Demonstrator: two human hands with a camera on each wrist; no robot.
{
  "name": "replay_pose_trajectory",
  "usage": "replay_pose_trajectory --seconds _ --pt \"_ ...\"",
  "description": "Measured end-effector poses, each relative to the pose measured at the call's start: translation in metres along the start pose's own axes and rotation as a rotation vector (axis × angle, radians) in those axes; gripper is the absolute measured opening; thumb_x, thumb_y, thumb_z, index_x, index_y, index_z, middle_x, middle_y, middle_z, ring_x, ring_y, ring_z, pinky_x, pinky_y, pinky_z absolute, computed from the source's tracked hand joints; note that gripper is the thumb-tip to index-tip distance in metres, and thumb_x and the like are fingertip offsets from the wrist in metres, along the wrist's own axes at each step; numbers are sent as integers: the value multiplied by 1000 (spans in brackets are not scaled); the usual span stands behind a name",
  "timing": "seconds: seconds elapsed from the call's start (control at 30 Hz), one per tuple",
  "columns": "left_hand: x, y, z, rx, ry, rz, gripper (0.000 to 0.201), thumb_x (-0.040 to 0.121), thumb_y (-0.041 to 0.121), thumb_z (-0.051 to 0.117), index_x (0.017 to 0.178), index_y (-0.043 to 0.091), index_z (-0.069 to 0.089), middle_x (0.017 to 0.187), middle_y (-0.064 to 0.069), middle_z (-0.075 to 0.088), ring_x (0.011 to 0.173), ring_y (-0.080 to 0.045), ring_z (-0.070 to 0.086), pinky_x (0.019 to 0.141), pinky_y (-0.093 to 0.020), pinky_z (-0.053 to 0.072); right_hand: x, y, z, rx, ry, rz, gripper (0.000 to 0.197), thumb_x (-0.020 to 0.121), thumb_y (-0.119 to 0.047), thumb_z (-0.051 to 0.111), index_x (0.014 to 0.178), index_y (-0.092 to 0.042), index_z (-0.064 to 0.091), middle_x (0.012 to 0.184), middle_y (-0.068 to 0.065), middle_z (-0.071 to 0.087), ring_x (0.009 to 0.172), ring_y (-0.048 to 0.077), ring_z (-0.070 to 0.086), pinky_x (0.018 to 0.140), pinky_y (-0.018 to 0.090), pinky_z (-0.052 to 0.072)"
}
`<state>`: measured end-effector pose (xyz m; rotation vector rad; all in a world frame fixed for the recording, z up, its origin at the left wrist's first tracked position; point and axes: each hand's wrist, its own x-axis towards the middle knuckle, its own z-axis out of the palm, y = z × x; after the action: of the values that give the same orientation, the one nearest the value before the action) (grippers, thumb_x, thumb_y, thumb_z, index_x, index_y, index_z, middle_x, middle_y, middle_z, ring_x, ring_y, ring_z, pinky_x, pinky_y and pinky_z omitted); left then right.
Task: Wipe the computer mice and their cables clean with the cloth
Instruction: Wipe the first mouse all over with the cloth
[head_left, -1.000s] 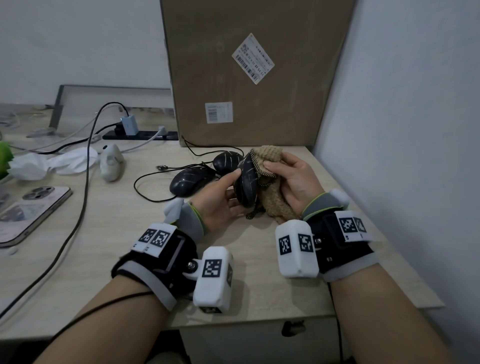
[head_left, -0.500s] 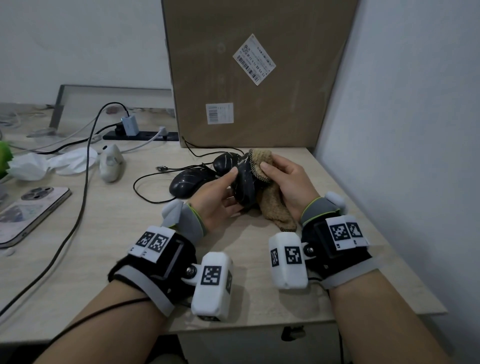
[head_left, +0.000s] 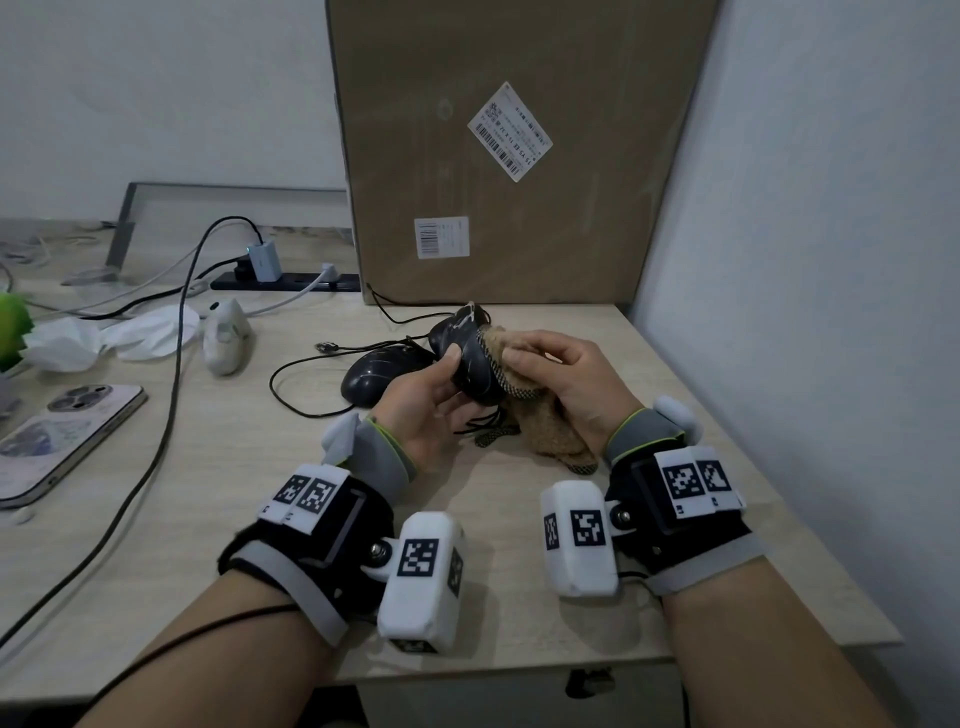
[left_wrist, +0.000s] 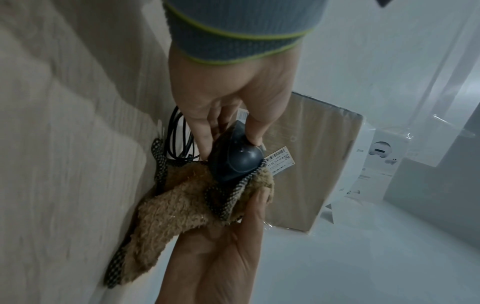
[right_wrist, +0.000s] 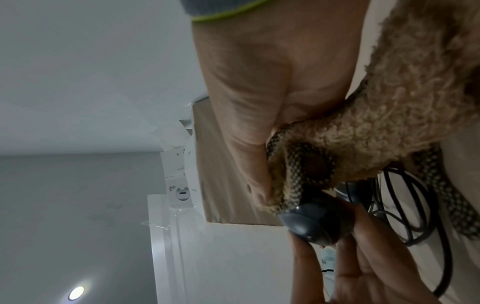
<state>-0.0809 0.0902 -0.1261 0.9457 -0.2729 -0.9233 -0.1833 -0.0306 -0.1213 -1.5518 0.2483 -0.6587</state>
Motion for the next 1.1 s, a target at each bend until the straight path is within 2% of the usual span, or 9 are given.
replay_pose_trajectory --seconds 0.1,0.17,0.27,0.4,0.53,0.67,0.9,1.03,1.1 --pt "1 2 -2 -22 19 26 26 95 27 52 102 4 62 96 -9 66 90 -18 64 78 -25 56 -3 -3 0 23 -44 16 18 76 -3 72 93 -9 72 96 9 71 86 15 66 82 28 54" --pt "0 3 -3 -31 8 36 28 94 29 52 106 4 61 98 -9 66 92 -17 64 82 -25 55 -4 -5 1 33 -51 38 18 74 0 72 90 -10 73 92 8 71 81 16 66 80 31 55" --pt "-1 5 -4 -36 -15 38 30 93 27 53 111 4 60 98 -8 67 92 -17 65 77 -24 57 -6 -6 1 32 -35 50 17 74 0 73 86 -12 73 87 7 71 78 18 67 76 36 56" --pt "-1 7 -4 28 -30 -12 22 91 25 56 102 7 63 92 -7 66 85 -17 64 70 -24 58 -6 -6 1 26 26 10 18 75 -1 72 91 -8 72 96 12 71 84 19 67 77 31 57" --pt "-5 3 -2 128 -125 -114 20 87 22 58 99 7 64 89 -8 64 83 -19 62 76 -29 57 0 -6 -3 137 189 -29 18 77 -1 70 94 -6 71 88 10 71 80 18 67 75 27 56" --pt "-7 2 -1 157 -221 -167 29 73 23 64 98 8 66 81 -7 69 73 -18 69 69 -30 60 5 -4 -9 272 282 -43 15 78 -3 70 91 -8 72 84 9 72 79 19 66 74 29 55" --pt "-3 1 0 105 -154 -59 21 91 21 53 104 8 63 89 -6 66 81 -17 63 68 -25 59 2 -4 -3 192 178 -37 8 79 -4 70 84 -11 70 87 12 68 85 23 63 87 39 52" --pt "2 4 -4 50 -39 34 18 92 22 54 98 8 64 86 -5 69 82 -15 64 67 -22 59 -3 -5 2 48 28 13 15 74 0 73 74 -15 69 81 6 67 73 14 64 68 26 54" --pt "4 4 -5 55 -4 65 17 92 22 56 96 8 65 79 -2 71 77 -13 65 64 -20 58 -6 -6 3 7 2 31 19 72 5 73 72 -13 67 81 5 67 69 10 65 64 22 55"
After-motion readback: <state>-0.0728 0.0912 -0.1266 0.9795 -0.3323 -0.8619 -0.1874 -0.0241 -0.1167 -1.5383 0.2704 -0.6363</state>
